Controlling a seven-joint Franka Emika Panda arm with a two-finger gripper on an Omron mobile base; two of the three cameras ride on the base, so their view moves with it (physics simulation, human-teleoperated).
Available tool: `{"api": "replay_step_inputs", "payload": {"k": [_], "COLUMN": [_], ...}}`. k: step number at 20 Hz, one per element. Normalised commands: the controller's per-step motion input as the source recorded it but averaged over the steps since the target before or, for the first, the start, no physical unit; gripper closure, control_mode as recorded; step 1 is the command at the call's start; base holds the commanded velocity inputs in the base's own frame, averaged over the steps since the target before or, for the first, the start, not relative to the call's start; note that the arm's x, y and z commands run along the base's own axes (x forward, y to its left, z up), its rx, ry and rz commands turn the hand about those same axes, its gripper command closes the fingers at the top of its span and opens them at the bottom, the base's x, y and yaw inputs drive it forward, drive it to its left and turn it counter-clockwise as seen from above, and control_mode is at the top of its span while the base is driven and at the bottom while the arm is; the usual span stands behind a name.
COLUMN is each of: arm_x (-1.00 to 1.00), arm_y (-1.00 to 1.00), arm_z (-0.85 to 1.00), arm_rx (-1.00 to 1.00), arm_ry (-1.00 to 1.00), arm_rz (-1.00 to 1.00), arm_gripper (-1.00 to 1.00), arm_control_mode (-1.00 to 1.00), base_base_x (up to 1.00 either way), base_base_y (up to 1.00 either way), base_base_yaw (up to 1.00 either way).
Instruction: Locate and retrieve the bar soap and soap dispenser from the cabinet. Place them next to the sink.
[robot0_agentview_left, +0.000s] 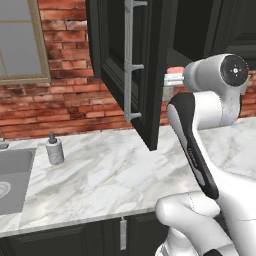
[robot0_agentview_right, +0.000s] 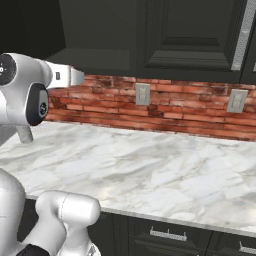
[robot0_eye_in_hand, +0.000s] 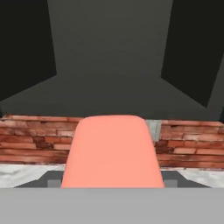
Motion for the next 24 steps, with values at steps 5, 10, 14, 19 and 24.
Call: {"api": "replay_step_inputs", "payload": {"k": [5, 10, 14, 19, 24], "arm_x": [-0.86, -0.54, -0.11, 0.0, 0.05], "arm_y": [-0.07, -0.08, -0.11, 0.0, 0.0], "arm_z": [0.0, -0.08, -0.42, -0.6, -0.55], "arm_rx": [0.0, 0.02, 0.08, 0.01, -0.01], "arm_ry": [-0.07, -0.05, -0.03, -0.01, 0.0], "arm_rz": [0.0, -0.03, 0.02, 0.13, 0.16], "arm_gripper": [1.0, 1.0, 1.0, 1.0, 1.0], "arm_control_mode": [-1.0, -1.0, -1.0, -1.0, -1.0], "base_base_x": [0.0, 0.0, 0.0, 0.0, 0.0], "base_base_y": [0.0, 0.0, 0.0, 0.0, 0.0], "base_base_yaw": [0.0, 0.0, 0.0, 0.0, 0.0]}}
